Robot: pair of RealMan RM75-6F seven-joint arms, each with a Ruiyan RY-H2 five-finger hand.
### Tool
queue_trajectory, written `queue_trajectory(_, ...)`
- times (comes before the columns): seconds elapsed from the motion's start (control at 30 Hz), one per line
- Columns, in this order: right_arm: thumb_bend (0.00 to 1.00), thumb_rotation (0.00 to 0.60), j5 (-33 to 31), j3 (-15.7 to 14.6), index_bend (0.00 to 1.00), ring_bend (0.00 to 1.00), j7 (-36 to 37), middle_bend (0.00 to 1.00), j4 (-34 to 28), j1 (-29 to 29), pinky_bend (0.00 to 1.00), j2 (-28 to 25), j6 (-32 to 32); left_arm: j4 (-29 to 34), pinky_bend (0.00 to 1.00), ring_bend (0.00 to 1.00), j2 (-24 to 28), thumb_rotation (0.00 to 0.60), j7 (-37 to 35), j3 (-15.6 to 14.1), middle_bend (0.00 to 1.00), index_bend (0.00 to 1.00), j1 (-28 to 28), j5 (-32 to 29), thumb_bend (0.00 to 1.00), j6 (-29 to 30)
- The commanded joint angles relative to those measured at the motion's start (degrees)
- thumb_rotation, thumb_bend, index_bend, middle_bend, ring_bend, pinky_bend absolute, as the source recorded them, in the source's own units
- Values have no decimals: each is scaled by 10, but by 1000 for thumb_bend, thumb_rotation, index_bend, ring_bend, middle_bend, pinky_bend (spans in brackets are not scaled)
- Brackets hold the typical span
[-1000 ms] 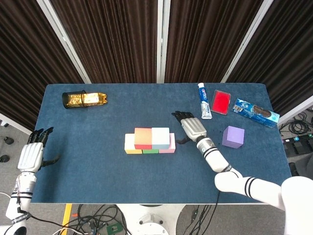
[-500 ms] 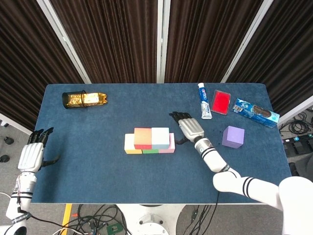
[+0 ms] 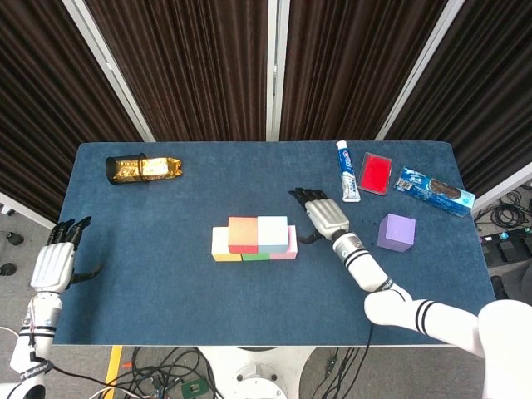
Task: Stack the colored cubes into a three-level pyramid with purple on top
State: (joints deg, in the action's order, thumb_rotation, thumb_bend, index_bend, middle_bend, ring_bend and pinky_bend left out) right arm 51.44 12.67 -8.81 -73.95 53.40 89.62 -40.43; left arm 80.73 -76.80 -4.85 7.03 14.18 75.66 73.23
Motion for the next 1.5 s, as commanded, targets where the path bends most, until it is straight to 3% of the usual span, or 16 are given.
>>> queue_trajectory(0.03, 101, 600, -2, -1, 0, 0, -4, 0, -10, -3, 0, -10, -2, 0, 37, 27, 0, 600, 1, 0, 139, 84, 1, 0, 217, 0)
queue_trajectory(0.23, 101, 600, 1, 3, 0, 0, -15, 0, -66, -8, 0, -68, -10, 5, 37, 27, 1, 600, 4, 0, 139, 84, 2, 0, 216, -2)
queue_trajectory(0.47, 69, 600, -45, 14, 0, 0, -49, 0, -172, -27, 0, -183, -52, 15, 38, 28, 2, 600, 9, 1, 138, 84, 7, 4, 217, -4)
queue_trajectory(0.67, 0, 600, -90, -22, 0, 0, -96, 0, -224, -52, 0, -256, -82, 20, 38, 28, -1, 600, 1, 4, 139, 84, 9, 0, 216, -7)
queue_trajectory(1.0, 0, 600, -116, -64, 0, 0, -80, 0, -195, -84, 0, -249, -60, 20, 37, 28, -3, 600, -1, 5, 139, 84, 9, -1, 216, -4)
queue_trajectory(1.5, 0, 600, -155, -88, 0, 0, -108, 103, -138, -84, 0, -204, -57, 15, 38, 28, -8, 600, 3, 0, 138, 84, 12, -2, 216, -13)
